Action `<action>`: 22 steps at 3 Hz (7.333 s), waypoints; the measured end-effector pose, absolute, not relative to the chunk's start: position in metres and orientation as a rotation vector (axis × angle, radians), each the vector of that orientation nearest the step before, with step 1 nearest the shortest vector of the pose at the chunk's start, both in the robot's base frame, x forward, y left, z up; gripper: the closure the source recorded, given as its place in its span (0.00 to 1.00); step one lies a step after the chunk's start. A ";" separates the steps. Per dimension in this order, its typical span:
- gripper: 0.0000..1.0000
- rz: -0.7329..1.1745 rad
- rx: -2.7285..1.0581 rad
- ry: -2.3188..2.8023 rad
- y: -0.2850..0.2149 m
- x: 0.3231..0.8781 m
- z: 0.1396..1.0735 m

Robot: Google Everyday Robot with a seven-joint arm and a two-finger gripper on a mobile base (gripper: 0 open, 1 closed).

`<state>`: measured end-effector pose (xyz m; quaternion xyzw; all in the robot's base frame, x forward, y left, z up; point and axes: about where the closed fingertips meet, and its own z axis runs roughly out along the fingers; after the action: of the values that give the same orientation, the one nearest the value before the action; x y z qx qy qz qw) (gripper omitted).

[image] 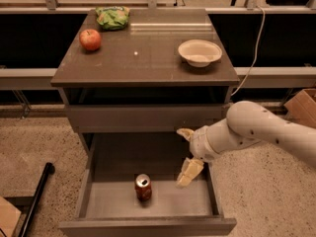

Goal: Pick coke can from middle drawer and place on counter

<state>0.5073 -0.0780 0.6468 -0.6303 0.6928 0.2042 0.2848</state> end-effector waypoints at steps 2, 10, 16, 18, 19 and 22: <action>0.00 0.693 -1.646 1.783 -0.023 0.535 0.560; 0.97 1.024 -1.446 1.833 0.031 0.526 0.472; 1.00 0.470 -1.488 1.592 -0.087 0.544 0.898; 1.00 0.488 -1.131 1.578 -0.104 0.630 0.907; 1.00 0.534 -1.063 1.551 -0.097 0.665 0.907; 1.00 0.624 -1.143 1.556 -0.039 0.746 0.897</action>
Offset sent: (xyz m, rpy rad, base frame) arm 0.0426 0.0824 -0.1413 0.1898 0.0728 0.0445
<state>0.7461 -0.0393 0.8967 -0.4783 0.6512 0.2614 0.5281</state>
